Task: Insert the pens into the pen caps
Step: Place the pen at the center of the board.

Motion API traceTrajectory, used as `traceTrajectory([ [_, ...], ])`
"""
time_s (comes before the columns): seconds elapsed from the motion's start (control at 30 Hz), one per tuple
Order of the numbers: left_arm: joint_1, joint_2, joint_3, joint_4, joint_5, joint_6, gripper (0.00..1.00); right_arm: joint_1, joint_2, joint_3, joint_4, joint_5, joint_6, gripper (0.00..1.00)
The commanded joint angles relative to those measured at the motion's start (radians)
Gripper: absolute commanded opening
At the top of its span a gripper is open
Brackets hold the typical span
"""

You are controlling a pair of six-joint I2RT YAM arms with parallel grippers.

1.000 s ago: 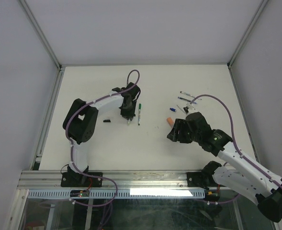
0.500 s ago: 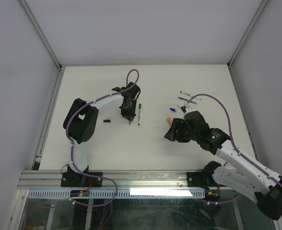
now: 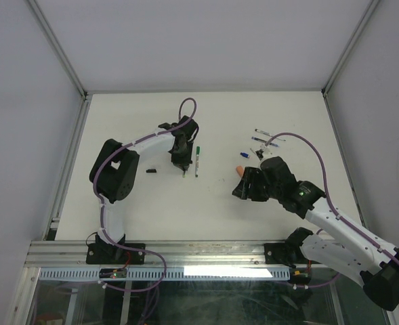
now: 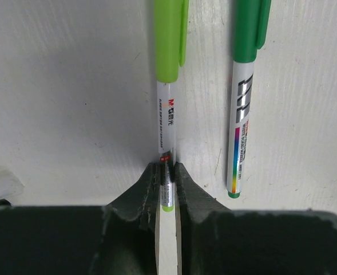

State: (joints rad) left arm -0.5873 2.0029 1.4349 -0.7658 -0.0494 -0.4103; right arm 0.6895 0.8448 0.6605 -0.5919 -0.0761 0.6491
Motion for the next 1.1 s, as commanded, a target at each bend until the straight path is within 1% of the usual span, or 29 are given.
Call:
traceTrajectory([
  [0.0, 0.002, -0.008, 0.005, 0.047, 0.056, -0.047, 0.04, -0.004, -0.010, 0.041, 0.021, -0.019, 0.016, 0.54],
  [0.2, 0.004, -0.018, -0.014, 0.100, 0.061, -0.131, 0.05, -0.005, -0.015, 0.045, 0.015, -0.022, 0.038, 0.54],
  [0.3, 0.007, -0.020, -0.031, 0.121, 0.058, -0.190, 0.08, -0.004, -0.025, 0.046, 0.006, -0.020, 0.045, 0.54],
  [0.4, 0.012, -0.026, -0.054, 0.148, 0.067, -0.216, 0.08, -0.005, -0.038, 0.044, -0.003, -0.013, 0.050, 0.54],
  [0.47, 0.014, -0.026, -0.060, 0.152, 0.069, -0.212, 0.09, -0.004, -0.041, 0.045, -0.008, -0.010, 0.052, 0.54],
  [0.57, 0.018, -0.028, -0.067, 0.152, 0.067, -0.203, 0.16, -0.005, -0.039, 0.049, -0.012, -0.007, 0.051, 0.54],
  [0.77, 0.024, -0.066, -0.074, 0.134, 0.041, -0.174, 0.24, -0.005, -0.020, 0.097, -0.034, 0.019, 0.029, 0.55],
  [0.93, 0.029, -0.145, -0.057, 0.095, -0.014, -0.138, 0.28, -0.005, 0.017, 0.166, -0.063, 0.065, -0.001, 0.55],
  [1.07, 0.032, -0.244, -0.049, 0.077, -0.041, -0.089, 0.32, -0.005, 0.086, 0.236, -0.093, 0.107, -0.041, 0.56],
])
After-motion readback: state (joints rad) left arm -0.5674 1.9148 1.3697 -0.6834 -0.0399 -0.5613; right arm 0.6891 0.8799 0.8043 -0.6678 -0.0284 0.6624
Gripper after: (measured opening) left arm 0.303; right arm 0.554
